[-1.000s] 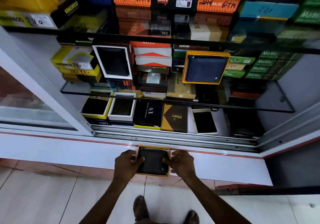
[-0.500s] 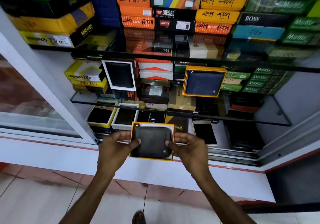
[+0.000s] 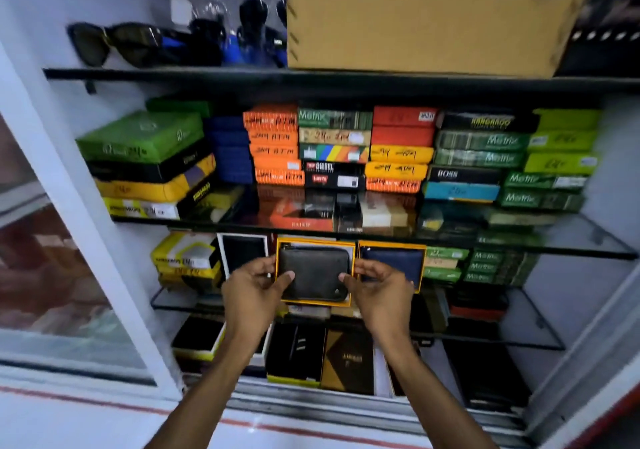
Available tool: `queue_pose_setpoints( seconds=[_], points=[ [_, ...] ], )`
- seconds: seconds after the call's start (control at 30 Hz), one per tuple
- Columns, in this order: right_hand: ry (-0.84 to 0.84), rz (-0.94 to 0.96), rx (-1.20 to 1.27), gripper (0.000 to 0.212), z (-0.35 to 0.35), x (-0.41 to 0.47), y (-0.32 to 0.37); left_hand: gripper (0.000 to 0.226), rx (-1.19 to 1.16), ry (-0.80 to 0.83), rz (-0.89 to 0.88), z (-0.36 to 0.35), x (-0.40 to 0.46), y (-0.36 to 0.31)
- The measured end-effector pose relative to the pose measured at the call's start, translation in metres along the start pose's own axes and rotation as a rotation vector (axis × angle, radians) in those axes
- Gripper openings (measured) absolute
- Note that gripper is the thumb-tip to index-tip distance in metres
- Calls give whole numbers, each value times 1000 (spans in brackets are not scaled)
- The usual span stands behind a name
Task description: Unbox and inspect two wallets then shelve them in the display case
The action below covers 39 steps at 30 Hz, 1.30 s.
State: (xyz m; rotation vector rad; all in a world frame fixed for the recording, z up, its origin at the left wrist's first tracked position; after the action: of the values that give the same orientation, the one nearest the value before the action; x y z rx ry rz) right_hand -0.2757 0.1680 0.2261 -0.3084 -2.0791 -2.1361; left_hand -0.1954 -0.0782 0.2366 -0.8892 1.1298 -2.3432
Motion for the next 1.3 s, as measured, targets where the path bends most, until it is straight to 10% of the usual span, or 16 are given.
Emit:
queue_pose_setpoints(
  seconds=[1.3],
  points=[
    [12, 8, -471, 25, -46, 38, -38, 29, 367, 72, -142, -56, 32, -1]
  ],
)
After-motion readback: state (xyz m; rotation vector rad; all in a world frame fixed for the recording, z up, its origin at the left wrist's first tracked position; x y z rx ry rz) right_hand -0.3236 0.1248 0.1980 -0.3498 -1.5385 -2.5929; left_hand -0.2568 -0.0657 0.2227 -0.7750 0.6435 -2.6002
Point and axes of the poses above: each hand's wrist, its own x-axis towards the middle knuckle, its own z-axis out of the back of the hand, y = z × x, the point moved 10 cm from there along x, towards the middle knuckle, and after that the axes turned 11 degrees about x, right-handed, at the moved point
